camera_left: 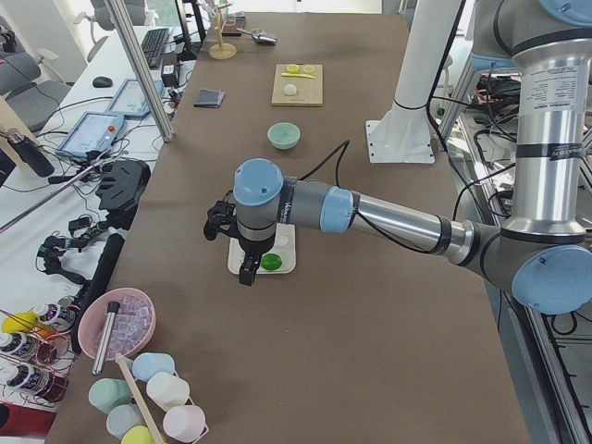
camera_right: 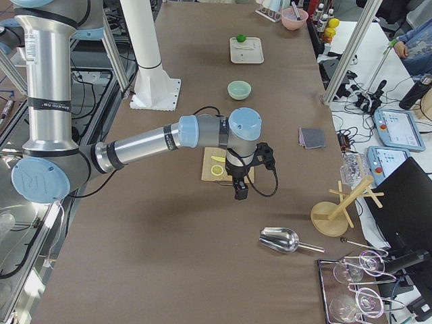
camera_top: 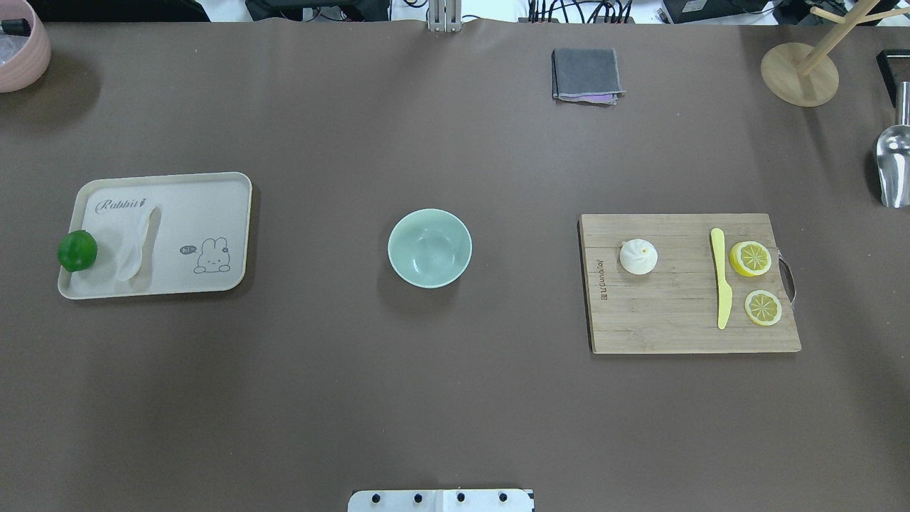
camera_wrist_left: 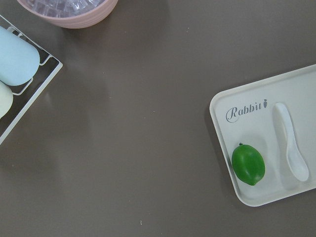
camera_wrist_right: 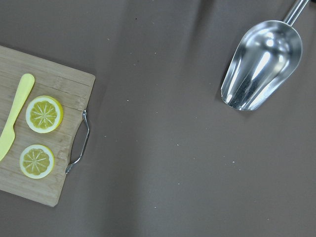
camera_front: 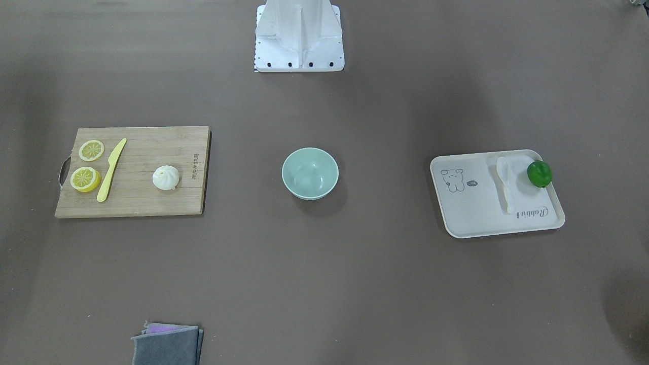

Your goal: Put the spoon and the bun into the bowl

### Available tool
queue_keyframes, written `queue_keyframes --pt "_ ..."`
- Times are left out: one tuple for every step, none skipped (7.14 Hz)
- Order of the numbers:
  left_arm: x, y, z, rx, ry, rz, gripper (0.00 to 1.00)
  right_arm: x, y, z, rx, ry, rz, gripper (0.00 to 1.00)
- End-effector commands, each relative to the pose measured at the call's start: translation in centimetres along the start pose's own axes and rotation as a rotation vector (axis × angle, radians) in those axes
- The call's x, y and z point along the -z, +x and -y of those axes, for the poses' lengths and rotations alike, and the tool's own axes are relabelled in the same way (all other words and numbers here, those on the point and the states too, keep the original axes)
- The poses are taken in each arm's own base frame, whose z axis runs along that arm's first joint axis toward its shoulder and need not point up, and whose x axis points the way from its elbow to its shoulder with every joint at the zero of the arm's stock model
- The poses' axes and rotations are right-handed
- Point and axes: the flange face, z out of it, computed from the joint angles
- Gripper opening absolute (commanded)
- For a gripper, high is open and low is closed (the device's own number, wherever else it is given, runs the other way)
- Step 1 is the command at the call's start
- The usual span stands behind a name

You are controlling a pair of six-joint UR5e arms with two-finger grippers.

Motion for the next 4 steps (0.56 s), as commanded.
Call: queue_keyframes --pt "-0.16 -0.12 -0.3 -0.004 -0.003 -0.002 0.98 -0.02 -0.01 -0.08 0.001 0.0 0.0 1.0" --pt "-0.21 -0.17 -0.39 0.004 -0.006 -0.002 0.98 -0.17 0.02 -0.14 -0.002 -0.003 0.003 1.0" --pt "-0.76 -0.76 -0.57 0.023 -0.021 -0.004 0.98 -0.16 0.01 -0.13 -0.004 -0.002 0.002 1.0" --pt "-0.92 -0.94 -0.64 0.023 -0.021 -0.002 0.98 -0.11 -0.04 -0.12 0.001 -0.001 0.002 1.0"
